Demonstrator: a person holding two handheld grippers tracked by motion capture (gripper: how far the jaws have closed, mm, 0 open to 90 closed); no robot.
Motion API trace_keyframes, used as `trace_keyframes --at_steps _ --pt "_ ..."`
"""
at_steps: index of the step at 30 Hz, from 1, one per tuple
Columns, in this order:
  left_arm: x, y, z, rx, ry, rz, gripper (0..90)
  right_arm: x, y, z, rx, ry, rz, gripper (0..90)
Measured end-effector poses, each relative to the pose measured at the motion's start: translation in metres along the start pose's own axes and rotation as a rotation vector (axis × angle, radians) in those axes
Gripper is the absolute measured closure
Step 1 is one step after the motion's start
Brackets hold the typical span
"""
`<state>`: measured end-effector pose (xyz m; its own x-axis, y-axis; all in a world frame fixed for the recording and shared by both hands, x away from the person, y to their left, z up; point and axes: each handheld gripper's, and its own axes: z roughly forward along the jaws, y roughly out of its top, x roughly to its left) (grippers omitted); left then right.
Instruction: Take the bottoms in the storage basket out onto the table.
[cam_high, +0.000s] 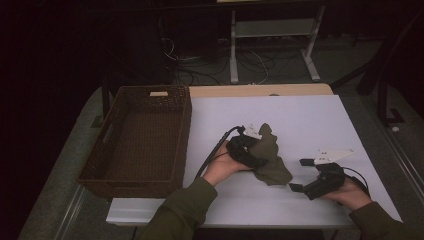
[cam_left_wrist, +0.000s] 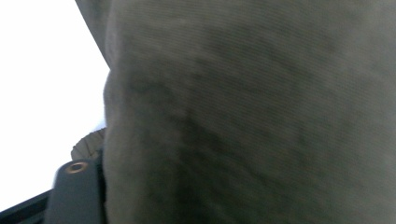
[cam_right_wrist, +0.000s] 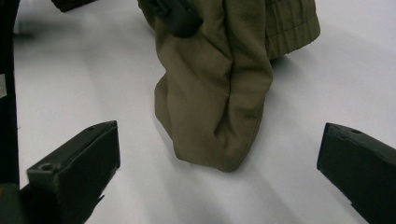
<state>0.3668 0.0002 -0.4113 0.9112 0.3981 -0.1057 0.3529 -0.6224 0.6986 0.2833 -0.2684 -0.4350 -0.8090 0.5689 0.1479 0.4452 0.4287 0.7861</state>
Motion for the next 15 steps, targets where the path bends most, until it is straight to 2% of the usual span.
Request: trace_keyframes --at_steps 2,5,10,15 --pt "0.0 0.0 0.0 0.007 0.005 0.008 19.9 -0.001 0.0 0.0 0.001 0.001 0.004 0.0" --pt "0.0 0.0 -0.001 0.0 -0.001 0.011 18.2 -0.003 0.0 0.001 0.001 0.001 0.01 0.0" --pt "0.001 0.0 -0.005 -0.021 -0.018 -0.003 14.4 -0.004 -0.001 0.0 0.004 -0.007 0.009 0.0" --pt "-0.002 0.002 -0.014 -0.066 -0.013 -0.003 9.4 -0.001 0.002 0.002 0.0 -0.008 -0.002 0.0"
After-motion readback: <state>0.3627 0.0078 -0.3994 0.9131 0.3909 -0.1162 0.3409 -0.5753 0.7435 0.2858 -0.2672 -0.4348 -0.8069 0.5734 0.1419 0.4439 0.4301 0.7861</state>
